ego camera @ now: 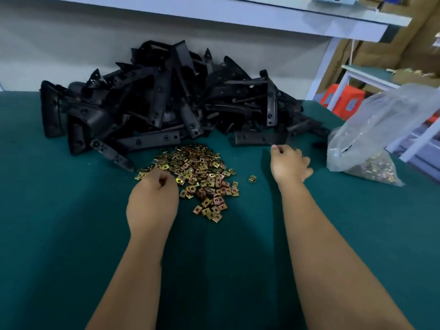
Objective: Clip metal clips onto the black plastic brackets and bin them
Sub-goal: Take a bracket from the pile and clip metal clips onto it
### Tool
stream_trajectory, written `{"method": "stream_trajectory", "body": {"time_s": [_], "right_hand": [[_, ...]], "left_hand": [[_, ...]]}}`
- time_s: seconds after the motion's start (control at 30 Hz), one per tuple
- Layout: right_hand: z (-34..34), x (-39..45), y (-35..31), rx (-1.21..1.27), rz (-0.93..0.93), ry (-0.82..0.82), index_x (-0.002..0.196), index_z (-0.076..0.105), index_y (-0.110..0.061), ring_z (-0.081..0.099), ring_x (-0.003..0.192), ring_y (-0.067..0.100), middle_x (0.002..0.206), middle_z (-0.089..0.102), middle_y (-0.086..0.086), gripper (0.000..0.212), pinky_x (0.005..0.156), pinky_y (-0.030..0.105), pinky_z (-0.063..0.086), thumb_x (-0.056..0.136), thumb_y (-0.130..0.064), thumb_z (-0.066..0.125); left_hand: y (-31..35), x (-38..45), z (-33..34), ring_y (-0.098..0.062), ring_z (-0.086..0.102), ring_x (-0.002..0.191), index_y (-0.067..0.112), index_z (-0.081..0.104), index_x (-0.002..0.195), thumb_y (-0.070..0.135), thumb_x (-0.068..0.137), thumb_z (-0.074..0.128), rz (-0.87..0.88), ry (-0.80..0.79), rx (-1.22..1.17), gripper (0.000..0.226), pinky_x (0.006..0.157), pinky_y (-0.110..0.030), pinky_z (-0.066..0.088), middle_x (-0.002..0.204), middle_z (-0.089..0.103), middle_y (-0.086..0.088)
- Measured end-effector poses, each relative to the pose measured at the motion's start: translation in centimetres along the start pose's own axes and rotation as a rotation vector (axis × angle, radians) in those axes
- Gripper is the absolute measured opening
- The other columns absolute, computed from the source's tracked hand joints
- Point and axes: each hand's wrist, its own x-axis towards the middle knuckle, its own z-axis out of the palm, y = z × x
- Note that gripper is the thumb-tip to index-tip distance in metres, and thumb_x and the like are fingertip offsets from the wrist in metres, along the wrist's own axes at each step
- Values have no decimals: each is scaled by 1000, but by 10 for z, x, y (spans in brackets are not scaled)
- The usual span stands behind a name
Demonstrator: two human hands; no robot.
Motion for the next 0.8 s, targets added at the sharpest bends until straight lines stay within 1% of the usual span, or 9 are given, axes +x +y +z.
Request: {"method": "stream_trajectory", "body": {"time_s": [0.03,0.1,0.23,0.33,0.4,0.53,0.6,0.73,0.8], "right_hand": [[1,-6,3,189,-5,105,117,65,-24,51,116,30,127,58,8,28,94,39,39,101,-36,45],[2,-21,9,536,17,245,95,63,-18,62,95,25,106,65,7,4,77,30,48,93,-17,60],[1,-60,11,921,12,344,88,55,-16,64,76,13,87,65,7,21,69,16,48,86,1,67],[-3,-88,0,1355,83,389,84,55,-13,71,70,13,83,60,6,22,70,22,53,87,8,63],[-3,-105,-12,1553,129,316,85,55,-9,73,72,16,88,60,10,21,71,22,55,89,11,60],[7,-145,-41,1748,181,-36,86,54,-5,75,82,22,88,65,11,18,75,23,58,90,13,58],[10,-157,-48,1780,196,-126,85,55,-5,74,83,23,81,68,8,19,77,26,59,89,13,60],[11,-166,-53,1715,199,-253,74,53,-9,73,76,20,70,70,2,25,70,24,56,87,11,64],[13,-173,-57,1684,189,-313,75,54,-8,73,75,19,70,70,3,24,70,23,56,87,10,64]], "left_hand": [[0,0,0,-21,48,54,29,60,80,24,93,46,-1,-5,-4,19,52,-31,35,66,60,0],[1,-1,-1,-20,49,55,30,60,82,25,93,46,-3,-17,-8,20,53,-31,35,66,60,1],[1,-5,-3,-19,49,55,34,61,85,28,94,45,-5,-69,-72,20,55,-31,39,75,64,5],[2,-11,-5,-9,45,50,36,65,83,25,92,45,6,-91,-222,24,56,-31,38,73,66,10],[4,-12,-6,-6,47,53,33,68,83,21,92,46,-3,-84,-295,27,58,-30,39,69,66,14],[6,-9,-4,-18,57,73,21,72,91,7,93,44,-39,-136,-388,31,65,-30,42,80,68,0],[8,-6,-11,-21,65,86,22,73,92,-1,97,42,-110,-132,-742,39,66,-26,51,91,73,-2],[6,3,-24,-14,72,99,28,62,116,17,108,34,-188,-140,-1555,32,75,-28,58,106,76,-1],[6,6,-23,-19,70,105,23,57,124,13,108,33,-253,-102,-1660,31,74,-29,59,109,74,-7]]}}
